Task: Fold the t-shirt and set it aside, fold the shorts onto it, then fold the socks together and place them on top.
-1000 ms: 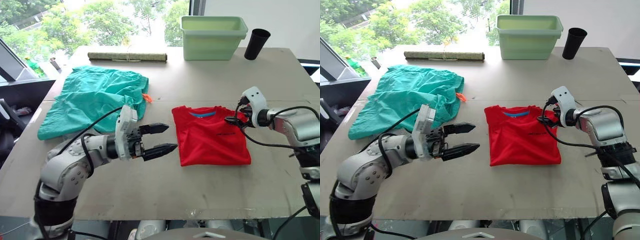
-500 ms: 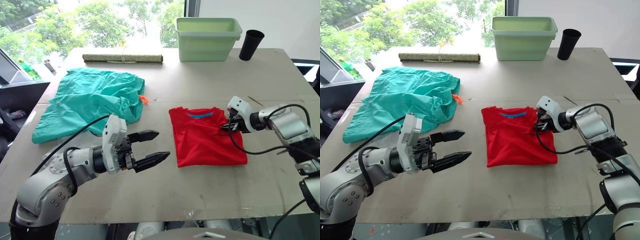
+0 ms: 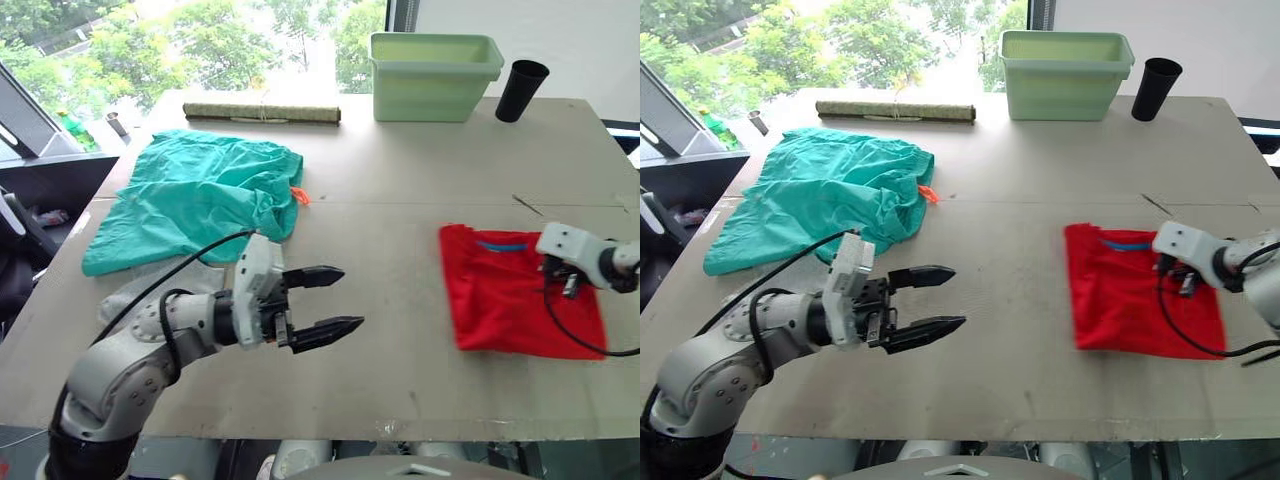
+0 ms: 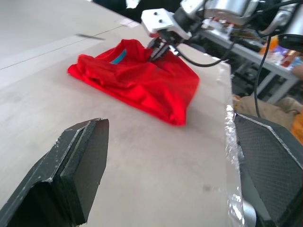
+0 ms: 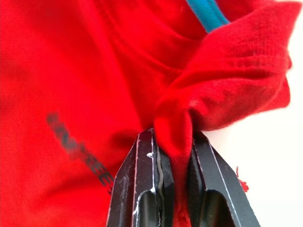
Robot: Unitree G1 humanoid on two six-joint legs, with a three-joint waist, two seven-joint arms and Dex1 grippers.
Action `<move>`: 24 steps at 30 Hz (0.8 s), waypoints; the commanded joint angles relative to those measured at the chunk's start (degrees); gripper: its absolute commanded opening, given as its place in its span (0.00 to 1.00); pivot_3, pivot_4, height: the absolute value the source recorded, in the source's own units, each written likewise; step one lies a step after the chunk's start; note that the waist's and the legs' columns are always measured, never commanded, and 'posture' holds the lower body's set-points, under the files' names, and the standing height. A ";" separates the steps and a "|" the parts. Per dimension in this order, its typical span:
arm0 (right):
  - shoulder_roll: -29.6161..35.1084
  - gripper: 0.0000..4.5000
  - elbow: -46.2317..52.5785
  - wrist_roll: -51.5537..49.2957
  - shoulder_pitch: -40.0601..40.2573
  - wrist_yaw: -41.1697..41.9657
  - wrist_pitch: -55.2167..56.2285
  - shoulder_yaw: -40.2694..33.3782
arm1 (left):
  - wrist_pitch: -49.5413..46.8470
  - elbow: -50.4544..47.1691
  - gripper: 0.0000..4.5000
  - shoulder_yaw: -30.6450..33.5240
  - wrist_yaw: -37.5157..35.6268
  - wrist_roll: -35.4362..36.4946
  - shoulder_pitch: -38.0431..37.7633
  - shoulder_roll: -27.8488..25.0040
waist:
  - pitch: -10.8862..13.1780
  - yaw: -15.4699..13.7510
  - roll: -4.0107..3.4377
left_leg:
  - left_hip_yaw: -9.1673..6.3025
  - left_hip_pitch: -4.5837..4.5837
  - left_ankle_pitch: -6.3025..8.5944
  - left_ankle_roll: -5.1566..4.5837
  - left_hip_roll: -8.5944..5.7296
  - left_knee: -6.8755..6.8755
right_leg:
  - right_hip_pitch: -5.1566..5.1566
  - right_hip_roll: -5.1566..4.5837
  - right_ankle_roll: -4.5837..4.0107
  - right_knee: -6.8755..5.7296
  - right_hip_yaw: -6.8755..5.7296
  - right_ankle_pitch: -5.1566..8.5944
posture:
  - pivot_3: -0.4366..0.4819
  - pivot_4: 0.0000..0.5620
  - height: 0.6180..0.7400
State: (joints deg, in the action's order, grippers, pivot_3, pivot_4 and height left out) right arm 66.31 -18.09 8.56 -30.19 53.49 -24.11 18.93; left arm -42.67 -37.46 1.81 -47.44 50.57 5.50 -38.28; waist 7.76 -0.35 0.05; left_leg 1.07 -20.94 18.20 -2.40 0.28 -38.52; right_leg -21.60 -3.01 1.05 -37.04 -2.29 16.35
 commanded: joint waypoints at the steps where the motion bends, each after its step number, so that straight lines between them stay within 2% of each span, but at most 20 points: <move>1: -2.20 0.03 -17.10 7.05 -9.99 -2.64 13.55 1.78 | 1.86 0.05 1.00 -3.40 -0.97 -1.13 3.35 1.76 | 0.10 0.72 -0.13 | 0.05 0.02 -0.01 0.01 0.01 0.00 | 0.00 0.04 0.00 -0.01 0.05 0.00 | 0.48 0.27 1.00; 3: -2.82 0.03 -22.44 8.23 -13.05 -1.15 17.06 2.20 | 1.88 0.62 1.00 -4.11 -0.90 -1.14 4.70 2.47 | 0.14 1.07 -0.15 | 0.12 0.06 -0.03 0.05 0.05 0.02 | 0.00 0.14 0.01 0.00 0.11 0.00 | 0.48 0.27 1.00; 7: -2.68 0.03 -26.15 8.23 -14.99 1.39 20.09 0.68 | 2.41 1.87 1.00 -4.51 -1.63 -1.59 5.75 2.59 | 0.15 1.03 -0.16 | 0.12 0.04 -0.12 0.20 0.25 0.15 | -0.02 0.31 0.05 0.15 0.09 0.03 | 0.48 0.27 1.00; 10: -2.27 0.28 -26.66 8.26 -14.42 1.59 20.51 -0.36 | 2.94 2.57 1.00 -5.15 -2.46 -2.24 5.85 2.71 | 0.16 0.96 -0.17 | 0.12 -0.01 -0.12 0.20 0.27 0.15 | -0.02 0.31 0.06 0.20 0.08 0.03 | 0.48 0.27 1.00; 15: -1.26 0.80 -24.96 8.19 -11.06 0.60 19.32 -2.44 | 3.59 3.57 1.00 -5.91 -3.45 -3.00 6.35 3.06 | 0.15 0.68 -0.17 | 0.11 -0.01 -0.12 0.20 0.26 -0.05 | 0.01 0.26 0.06 0.06 0.08 0.02 | 0.48 0.27 1.00; 16: -0.63 0.86 -23.09 7.56 -9.74 0.90 18.13 -3.64 | 3.72 3.61 1.00 -5.91 -3.49 -3.19 6.35 3.07 | 0.16 0.64 -0.17 | 0.11 0.00 -0.12 0.20 0.26 -0.05 | 0.01 0.26 0.06 0.03 0.08 0.02 | 0.48 0.27 1.00; 20: 1.94 0.86 -10.35 2.28 -1.75 1.71 8.63 -12.31 | 4.27 4.41 1.00 -5.50 -3.03 -3.62 6.17 3.44 | 0.16 0.37 -0.21 | 0.10 -0.01 -0.12 0.20 0.26 -0.08 | 0.00 0.25 0.06 -0.02 0.08 0.02 | 0.48 0.27 1.00; 24: 1.82 0.86 5.65 -3.61 8.80 -0.33 -5.30 -26.35 | 4.59 5.71 1.00 -5.39 -2.51 -3.77 6.69 4.39 | 0.15 -0.21 -0.26 | 0.10 -0.01 -0.12 0.21 0.27 -0.07 | 0.00 0.25 0.07 -0.04 0.07 0.01 | 0.48 0.27 1.00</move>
State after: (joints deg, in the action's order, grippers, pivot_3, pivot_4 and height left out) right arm 67.08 -18.25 7.39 -22.24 54.30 -24.12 -1.30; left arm -39.15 -31.02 -4.70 -50.12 46.30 11.90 -34.40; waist 7.91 -0.56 -0.21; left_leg 1.18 -20.95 18.08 -2.20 0.55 -38.60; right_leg -21.60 -2.75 1.12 -37.09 -2.20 16.36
